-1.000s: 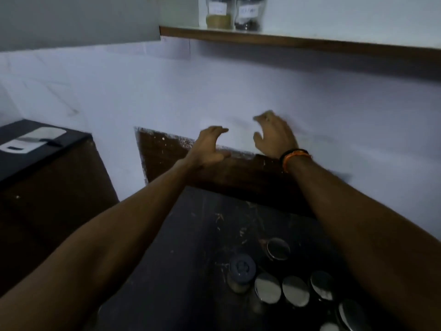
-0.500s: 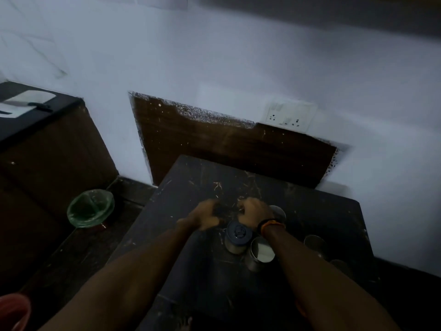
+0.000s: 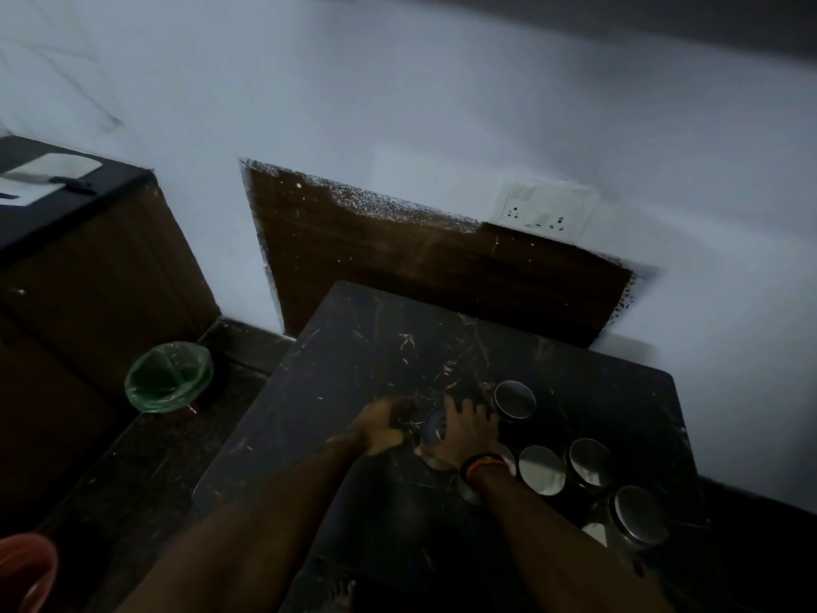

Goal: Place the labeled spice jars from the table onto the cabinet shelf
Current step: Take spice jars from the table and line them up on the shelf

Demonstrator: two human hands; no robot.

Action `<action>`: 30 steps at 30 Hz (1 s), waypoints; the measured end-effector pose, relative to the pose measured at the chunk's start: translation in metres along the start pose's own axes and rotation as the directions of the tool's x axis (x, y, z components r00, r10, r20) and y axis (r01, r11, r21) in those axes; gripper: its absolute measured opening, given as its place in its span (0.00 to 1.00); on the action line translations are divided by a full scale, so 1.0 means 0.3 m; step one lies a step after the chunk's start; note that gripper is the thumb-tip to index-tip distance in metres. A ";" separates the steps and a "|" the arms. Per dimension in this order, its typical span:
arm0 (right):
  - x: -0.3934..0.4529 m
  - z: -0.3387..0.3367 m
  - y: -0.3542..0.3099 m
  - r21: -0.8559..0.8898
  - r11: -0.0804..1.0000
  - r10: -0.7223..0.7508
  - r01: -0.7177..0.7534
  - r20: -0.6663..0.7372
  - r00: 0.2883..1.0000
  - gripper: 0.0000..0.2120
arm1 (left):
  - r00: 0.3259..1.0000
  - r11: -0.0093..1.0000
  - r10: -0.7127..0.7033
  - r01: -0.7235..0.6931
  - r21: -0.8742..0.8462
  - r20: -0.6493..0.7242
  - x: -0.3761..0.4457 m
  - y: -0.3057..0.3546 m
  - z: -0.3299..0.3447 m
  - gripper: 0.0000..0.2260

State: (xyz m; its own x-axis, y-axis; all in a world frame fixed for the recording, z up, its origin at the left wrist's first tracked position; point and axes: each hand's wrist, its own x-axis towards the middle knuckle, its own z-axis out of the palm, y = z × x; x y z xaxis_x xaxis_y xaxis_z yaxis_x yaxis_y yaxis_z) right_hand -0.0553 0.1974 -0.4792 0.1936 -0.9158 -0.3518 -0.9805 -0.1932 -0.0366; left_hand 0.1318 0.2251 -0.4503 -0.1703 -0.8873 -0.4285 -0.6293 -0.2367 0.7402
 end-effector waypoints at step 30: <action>-0.050 -0.591 0.070 0.862 0.350 -0.423 0.366 -0.203 0.883 0.40 | 0.975 -0.099 0.165 0.165 -0.981 0.148 -0.036 0.172 -0.043 0.26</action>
State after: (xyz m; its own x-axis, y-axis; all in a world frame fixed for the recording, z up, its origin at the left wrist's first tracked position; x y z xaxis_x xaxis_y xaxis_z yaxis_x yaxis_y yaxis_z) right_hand -0.0726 0.1447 -0.3088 0.5923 -0.7988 -0.1052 -0.3018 -0.0990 -0.9482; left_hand 0.1109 0.2173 -0.4009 -0.3815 -0.8460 -0.3725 0.7784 -0.5114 0.3641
